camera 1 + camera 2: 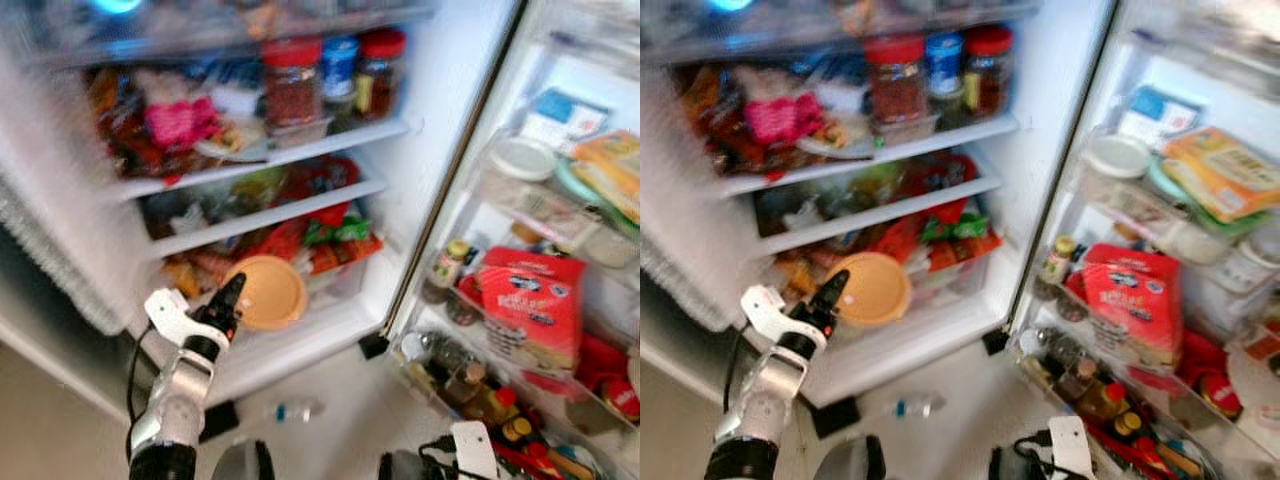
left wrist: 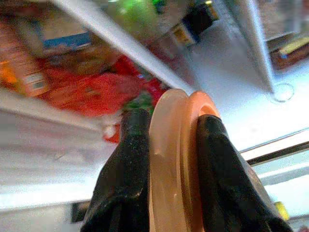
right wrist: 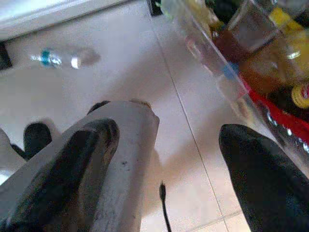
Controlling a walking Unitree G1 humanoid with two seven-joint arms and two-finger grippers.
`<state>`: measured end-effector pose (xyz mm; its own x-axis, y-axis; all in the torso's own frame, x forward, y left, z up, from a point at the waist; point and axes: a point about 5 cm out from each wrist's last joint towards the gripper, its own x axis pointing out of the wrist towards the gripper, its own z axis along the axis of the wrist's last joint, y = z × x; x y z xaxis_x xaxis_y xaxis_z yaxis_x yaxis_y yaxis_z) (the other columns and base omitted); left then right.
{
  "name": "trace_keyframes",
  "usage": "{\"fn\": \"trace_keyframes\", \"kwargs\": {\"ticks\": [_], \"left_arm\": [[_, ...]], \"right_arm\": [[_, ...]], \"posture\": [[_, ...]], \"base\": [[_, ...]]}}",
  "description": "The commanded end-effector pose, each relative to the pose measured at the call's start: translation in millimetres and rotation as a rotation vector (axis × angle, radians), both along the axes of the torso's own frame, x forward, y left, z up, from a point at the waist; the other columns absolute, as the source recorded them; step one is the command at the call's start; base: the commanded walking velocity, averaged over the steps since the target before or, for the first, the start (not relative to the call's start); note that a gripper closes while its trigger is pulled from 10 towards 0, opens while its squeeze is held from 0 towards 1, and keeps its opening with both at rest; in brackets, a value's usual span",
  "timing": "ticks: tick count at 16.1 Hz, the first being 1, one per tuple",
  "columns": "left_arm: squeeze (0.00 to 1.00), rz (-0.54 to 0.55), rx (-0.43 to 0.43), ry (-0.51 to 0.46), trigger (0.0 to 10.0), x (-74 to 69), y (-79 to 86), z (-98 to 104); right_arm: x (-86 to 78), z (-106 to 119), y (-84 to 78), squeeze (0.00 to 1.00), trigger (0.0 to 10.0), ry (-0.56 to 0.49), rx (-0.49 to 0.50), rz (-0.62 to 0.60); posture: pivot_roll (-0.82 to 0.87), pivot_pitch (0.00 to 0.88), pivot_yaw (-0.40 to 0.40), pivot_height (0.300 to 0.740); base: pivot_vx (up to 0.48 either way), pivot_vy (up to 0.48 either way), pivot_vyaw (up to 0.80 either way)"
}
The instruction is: Restocking fridge
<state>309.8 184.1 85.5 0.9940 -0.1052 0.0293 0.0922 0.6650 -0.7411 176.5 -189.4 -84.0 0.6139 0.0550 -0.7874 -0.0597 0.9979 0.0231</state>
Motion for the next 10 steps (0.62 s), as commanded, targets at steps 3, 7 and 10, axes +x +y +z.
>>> {"fn": "trace_keyframes", "kwargs": {"ticks": [3, 7, 10], "left_arm": [[0.0, -0.04, 0.008, -0.009, 10.0, 1.1, -9.4, 0.9], [0.0, -0.04, 0.005, -0.007, 10.0, 1.1, -10.5, 0.8], [0.0, -0.038, 0.001, -0.011, 10.0, 1.0, -10.9, 1.5]], "right_arm": [[-16.7, -8.0, -2.1, 0.0, 10.0, 0.072, -0.001, -0.012], [-16.5, -7.8, -2.7, 0.0, 10.0, 0.072, -0.001, -0.012], [-16.6, -7.9, -2.9, 0.0, 10.0, 0.074, 0.003, -0.01]], "posture": [[-0.1, 0.112, -0.022, 0.632], [-0.1, 0.112, -0.026, 0.632], [-0.1, 0.112, -0.027, 0.632]], "base": [[0.284, 0.0, 0.0], [0.285, 0.0, 0.0], [0.285, 0.0, 0.0]]}}
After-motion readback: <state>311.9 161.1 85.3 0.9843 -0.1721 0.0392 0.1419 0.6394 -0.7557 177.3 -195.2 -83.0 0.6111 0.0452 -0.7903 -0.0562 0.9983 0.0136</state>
